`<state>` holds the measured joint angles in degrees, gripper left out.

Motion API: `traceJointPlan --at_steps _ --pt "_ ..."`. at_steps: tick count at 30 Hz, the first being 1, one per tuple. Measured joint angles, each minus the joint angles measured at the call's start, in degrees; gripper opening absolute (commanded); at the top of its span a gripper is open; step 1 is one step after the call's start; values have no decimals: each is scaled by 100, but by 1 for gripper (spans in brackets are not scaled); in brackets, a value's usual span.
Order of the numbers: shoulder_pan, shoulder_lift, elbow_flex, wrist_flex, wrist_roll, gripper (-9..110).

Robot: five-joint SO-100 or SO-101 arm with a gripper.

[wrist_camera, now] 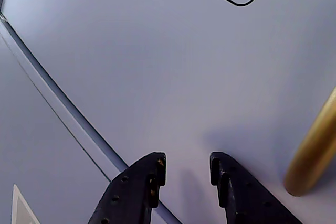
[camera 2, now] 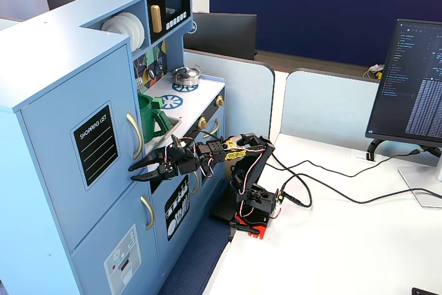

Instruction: Close the left cabinet door

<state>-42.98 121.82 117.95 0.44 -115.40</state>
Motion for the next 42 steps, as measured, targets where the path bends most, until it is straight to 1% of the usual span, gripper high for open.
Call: traceJointPlan --at_steps 8,11,15,19,26,30,38,42 --pt "141 132 185 246 79 0" --pt "193 501 536 835 255 0" --pt "334 1318 1274 1916 404 0" --pt "993 2206 2232 2848 483 0" --pt "2681 3885 3797 4623 545 0" --pt "3604 4746 4535 5783 817 0" --pt "4201 5695 5273 7462 1687 0" --pt "4359 5994 5335 7796 1872 0"
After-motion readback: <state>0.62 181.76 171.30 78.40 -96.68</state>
